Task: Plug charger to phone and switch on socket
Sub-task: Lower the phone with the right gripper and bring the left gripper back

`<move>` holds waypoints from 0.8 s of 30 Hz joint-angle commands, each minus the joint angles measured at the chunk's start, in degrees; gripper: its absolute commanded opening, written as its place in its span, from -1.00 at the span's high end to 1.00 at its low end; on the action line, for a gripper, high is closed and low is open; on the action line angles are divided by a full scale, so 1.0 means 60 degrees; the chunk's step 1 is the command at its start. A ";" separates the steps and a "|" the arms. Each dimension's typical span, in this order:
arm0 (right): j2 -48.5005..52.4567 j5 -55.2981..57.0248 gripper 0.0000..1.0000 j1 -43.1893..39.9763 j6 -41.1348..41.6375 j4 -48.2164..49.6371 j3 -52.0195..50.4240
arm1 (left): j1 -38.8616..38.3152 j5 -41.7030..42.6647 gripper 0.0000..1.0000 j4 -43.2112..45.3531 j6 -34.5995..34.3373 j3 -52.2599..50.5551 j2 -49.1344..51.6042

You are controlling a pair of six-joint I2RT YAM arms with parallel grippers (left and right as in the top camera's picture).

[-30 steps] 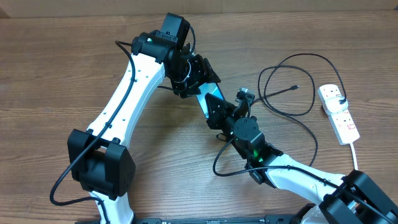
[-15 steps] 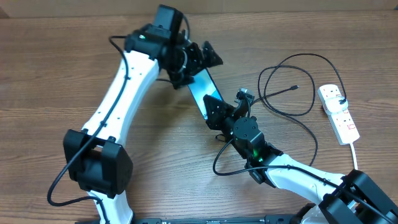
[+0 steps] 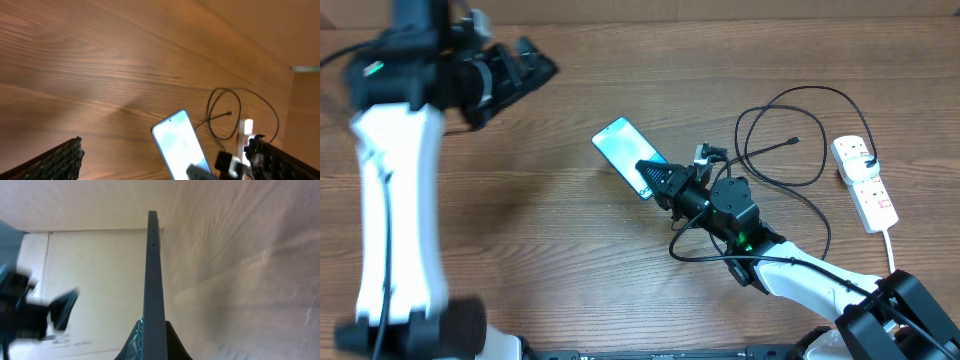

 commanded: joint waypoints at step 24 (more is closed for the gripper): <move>-0.0138 -0.2113 0.92 -0.0066 0.1738 -0.0011 0.0219 | 0.0688 -0.2310 -1.00 -0.1770 -0.3089 -0.6543 -0.9180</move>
